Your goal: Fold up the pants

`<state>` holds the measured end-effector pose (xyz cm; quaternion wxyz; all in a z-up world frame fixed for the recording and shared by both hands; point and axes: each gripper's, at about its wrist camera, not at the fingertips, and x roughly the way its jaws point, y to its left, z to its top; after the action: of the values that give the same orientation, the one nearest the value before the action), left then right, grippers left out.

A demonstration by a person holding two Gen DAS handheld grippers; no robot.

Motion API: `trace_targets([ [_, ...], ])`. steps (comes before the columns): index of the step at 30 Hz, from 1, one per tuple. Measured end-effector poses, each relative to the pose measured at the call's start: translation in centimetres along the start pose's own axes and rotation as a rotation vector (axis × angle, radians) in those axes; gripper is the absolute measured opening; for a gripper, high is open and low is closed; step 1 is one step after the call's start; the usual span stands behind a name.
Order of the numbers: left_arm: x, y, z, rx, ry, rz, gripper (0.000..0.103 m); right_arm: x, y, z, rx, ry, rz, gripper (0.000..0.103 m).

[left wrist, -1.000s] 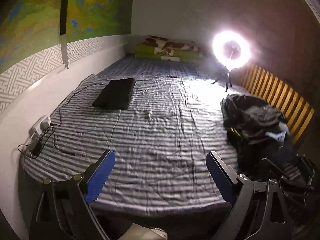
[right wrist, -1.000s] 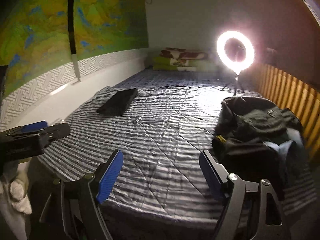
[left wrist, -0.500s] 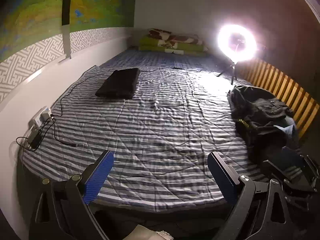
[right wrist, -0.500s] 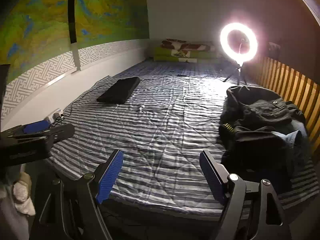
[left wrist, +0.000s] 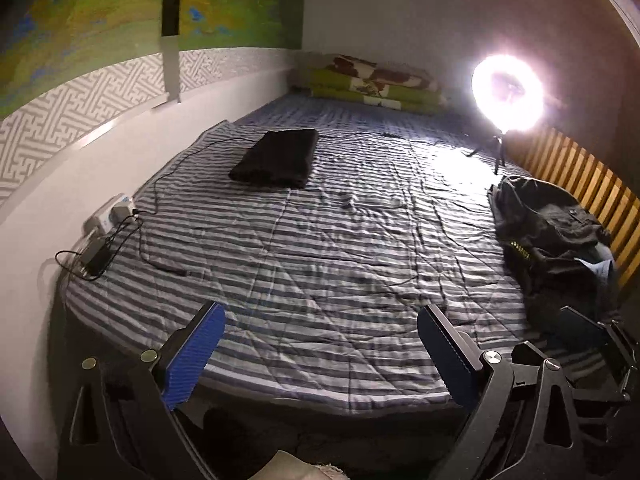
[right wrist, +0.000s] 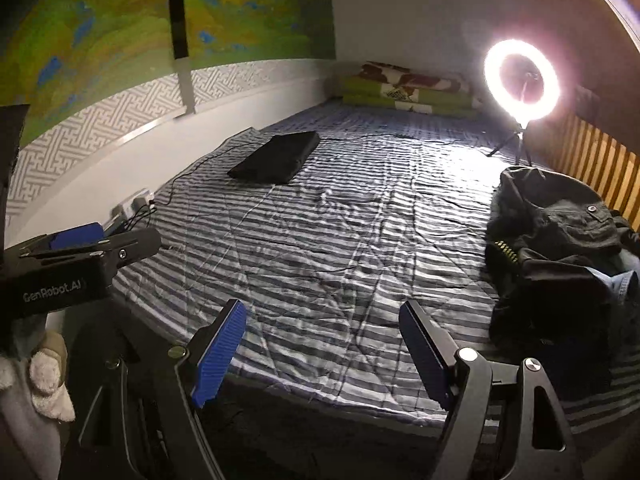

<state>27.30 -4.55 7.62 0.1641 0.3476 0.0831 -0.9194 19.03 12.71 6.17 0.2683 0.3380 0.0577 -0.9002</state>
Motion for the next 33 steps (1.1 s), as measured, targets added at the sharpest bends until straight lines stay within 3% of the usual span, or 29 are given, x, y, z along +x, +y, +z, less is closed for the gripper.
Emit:
trace_targets([
  [33, 0.2, -1.2, 0.2, 0.035, 0.011, 0.002, 0.100, 0.7, 0.3, -0.4, 0.000, 0.017, 0.038, 0.076],
])
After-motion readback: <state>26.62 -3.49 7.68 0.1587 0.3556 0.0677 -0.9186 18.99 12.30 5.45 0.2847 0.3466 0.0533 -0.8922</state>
